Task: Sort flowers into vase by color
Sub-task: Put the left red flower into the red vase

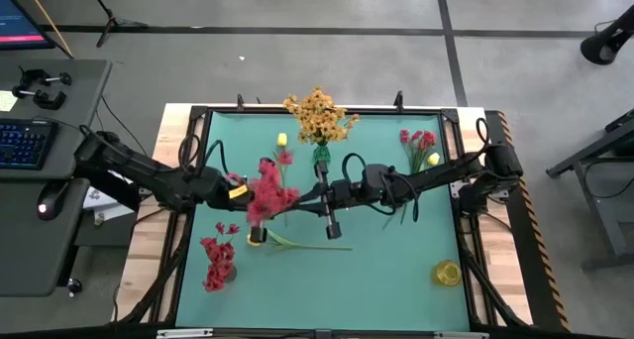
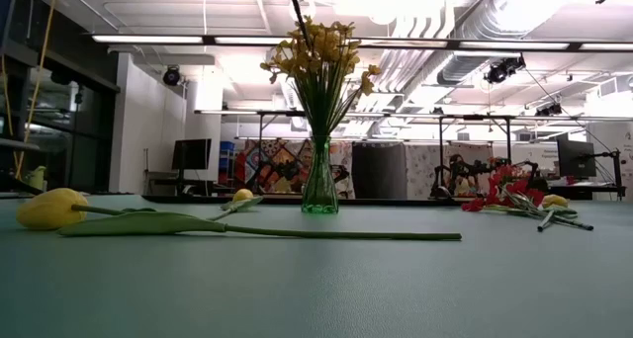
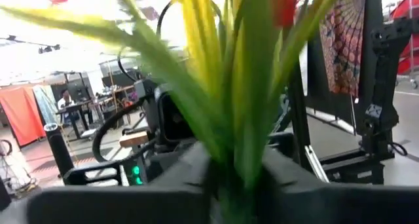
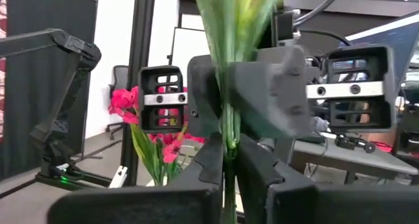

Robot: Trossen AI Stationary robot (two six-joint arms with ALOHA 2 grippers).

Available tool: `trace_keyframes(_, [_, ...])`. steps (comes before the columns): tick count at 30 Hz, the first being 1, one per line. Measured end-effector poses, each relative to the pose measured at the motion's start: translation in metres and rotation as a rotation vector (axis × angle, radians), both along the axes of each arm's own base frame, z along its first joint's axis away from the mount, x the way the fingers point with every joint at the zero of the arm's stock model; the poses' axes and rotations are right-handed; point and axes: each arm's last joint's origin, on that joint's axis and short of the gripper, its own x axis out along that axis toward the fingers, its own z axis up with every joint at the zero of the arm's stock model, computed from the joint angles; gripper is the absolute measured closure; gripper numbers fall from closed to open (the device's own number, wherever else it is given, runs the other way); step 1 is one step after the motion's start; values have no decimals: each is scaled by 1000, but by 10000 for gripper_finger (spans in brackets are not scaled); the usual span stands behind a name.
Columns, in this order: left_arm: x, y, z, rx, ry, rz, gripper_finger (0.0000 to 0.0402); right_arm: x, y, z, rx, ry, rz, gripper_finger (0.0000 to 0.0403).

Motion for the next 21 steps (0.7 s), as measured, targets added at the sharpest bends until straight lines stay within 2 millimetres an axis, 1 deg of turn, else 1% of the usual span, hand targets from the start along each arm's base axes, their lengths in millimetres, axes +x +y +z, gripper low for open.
trace_keyframes(1, [-1, 0, 0, -4, 5, 1, 377, 0, 0, 0, -5, -1, -3, 383])
trace_keyframes(2, [-2, 1, 1, -16, 11, 1, 386, 0, 0, 0, -10, -2, -6, 376])
trace_keyframes(4, [-5, 3, 2, -27, 27, 25, 387, 0, 0, 0, -18, 1, -20, 355])
trace_keyframes(7, [-19, 6, 8, -31, 53, 67, 396, -3, -1, 3, -22, 24, -88, 311])
trace_keyframes(11, [-53, 7, 28, -66, 22, 89, 398, -10, 6, 8, -59, 75, -230, 240])
trace_keyframes(15, [-93, 11, 45, -136, -17, 71, 399, -16, 17, 6, -112, 144, -312, 185])
trace_keyframes(17, [-111, 12, 50, -181, -29, 14, 400, -20, 22, 6, -129, 179, -327, 166])
trace_keyframes(21, [-137, 10, 51, -231, 10, -201, 400, -25, 31, 1, -134, 265, -334, 149])
